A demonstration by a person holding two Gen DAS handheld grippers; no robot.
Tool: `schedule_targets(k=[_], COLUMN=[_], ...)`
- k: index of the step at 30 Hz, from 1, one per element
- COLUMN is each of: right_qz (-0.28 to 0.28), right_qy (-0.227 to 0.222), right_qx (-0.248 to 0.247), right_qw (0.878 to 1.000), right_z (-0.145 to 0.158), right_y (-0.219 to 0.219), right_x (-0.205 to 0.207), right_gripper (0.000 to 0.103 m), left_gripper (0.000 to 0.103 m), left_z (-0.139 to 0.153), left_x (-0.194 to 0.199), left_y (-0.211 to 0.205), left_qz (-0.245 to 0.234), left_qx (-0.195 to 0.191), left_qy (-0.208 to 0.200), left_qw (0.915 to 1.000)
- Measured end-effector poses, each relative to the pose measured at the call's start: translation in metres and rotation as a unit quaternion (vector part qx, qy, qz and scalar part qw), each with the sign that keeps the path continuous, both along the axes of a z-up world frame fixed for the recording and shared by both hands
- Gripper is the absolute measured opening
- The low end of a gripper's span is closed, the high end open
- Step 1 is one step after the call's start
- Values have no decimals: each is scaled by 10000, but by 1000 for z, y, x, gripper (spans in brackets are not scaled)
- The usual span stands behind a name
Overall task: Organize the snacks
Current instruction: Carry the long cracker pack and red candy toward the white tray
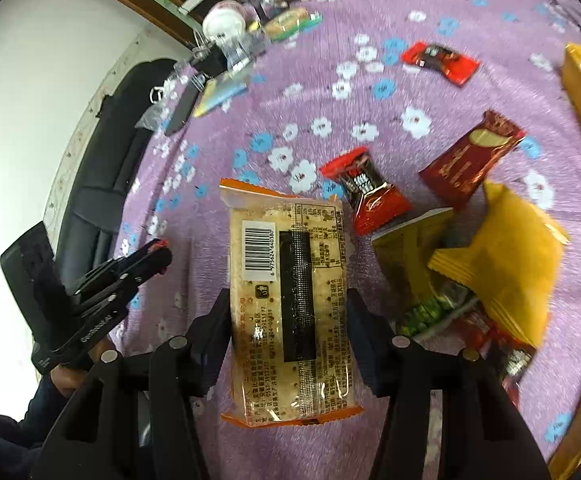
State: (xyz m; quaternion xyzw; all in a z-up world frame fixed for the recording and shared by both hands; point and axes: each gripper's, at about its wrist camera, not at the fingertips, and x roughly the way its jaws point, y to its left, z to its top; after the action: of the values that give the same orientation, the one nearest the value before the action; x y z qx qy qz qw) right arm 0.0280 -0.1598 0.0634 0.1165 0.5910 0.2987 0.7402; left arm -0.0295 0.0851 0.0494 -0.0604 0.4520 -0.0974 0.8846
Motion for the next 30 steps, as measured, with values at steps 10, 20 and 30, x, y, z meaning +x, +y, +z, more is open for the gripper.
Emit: schedule_targets(k=[10,20,30], right_qz=[-359,-1232,-2222], right_qy=[-303,-350,-329], right_qx=[515,805,528], right_qw=[9976,9885,9730], right_z=[41,50,43], right_y=[-75,-183,-282], right_x=[-13,-18,-27], right_gripper=[54,54,54], left_gripper=[20,20,20], left_z=[32,57,58], left_x=[2,17,33], left_y=[-70,-185,-308], left_qz=[-284,-958,-1856], left_qx=[-195,-515,-384], left_qy=[-138,-165,-51], left_qw=[9993,9939,9819])
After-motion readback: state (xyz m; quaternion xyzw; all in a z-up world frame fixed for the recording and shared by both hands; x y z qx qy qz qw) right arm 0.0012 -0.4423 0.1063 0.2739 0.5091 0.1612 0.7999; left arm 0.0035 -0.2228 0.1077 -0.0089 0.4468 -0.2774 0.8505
